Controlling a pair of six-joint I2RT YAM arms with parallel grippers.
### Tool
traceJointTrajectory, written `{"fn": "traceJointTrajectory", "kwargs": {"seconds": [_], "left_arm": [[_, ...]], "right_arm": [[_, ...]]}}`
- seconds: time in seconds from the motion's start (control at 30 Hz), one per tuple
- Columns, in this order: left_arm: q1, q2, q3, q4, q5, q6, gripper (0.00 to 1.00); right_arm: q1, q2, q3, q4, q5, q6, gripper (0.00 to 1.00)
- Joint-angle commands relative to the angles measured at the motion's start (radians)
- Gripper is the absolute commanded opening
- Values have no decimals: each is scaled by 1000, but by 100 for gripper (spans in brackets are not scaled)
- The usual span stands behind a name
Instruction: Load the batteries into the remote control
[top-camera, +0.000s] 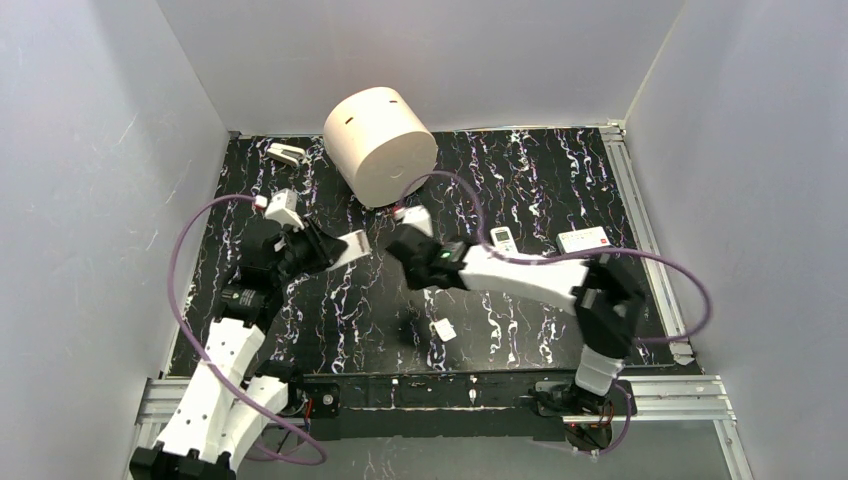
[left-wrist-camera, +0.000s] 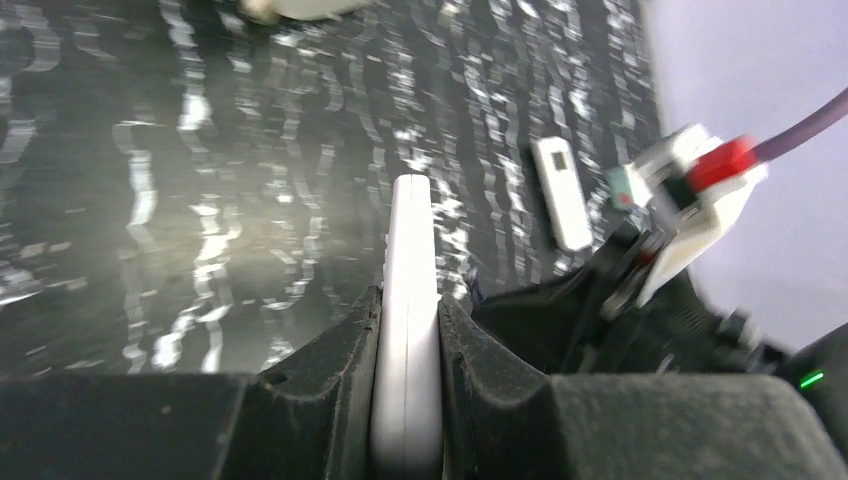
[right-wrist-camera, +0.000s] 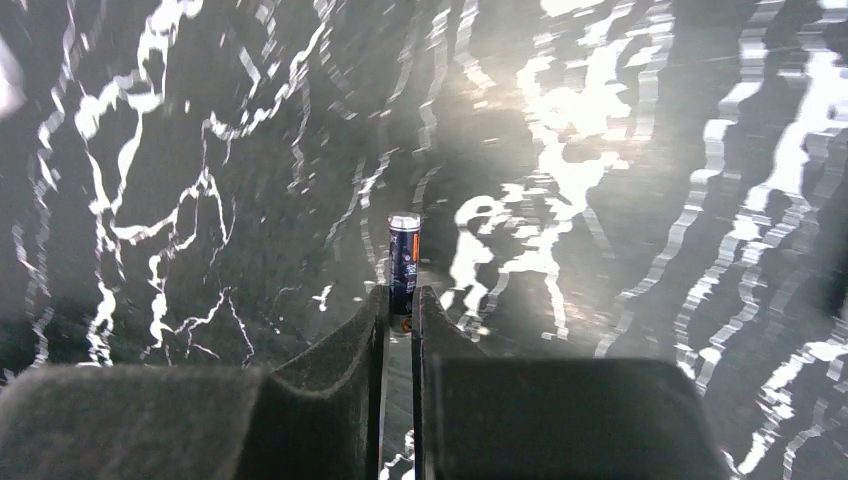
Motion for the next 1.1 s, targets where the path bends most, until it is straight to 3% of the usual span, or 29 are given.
{"fn": "traceJointTrajectory", "kwargs": {"seconds": [0.0,0.17,0.27,0.4,0.6,1.07], "left_arm": [[3,68,-59,328,365,-120,0],[0,208,-138,581,483,-387,0],[-3,278,-196,798,529,-536,0],[-7,333,-219,903,575,-620,0],[-7,365,-246,975,651,-671,0],[-7,324,-276,994,687,-624,0]], "right_arm": [[-75,-247,-132,88,-5,59,11],[-122,-459,-217,170,-78,59,14],[-149,-484,-182,126,-139,43,15],[-172,-475,-131,67,-213,29,15],[-187,-437,-73,8,-258,29,15],[-189,-397,-11,-45,-298,7,18]]}}
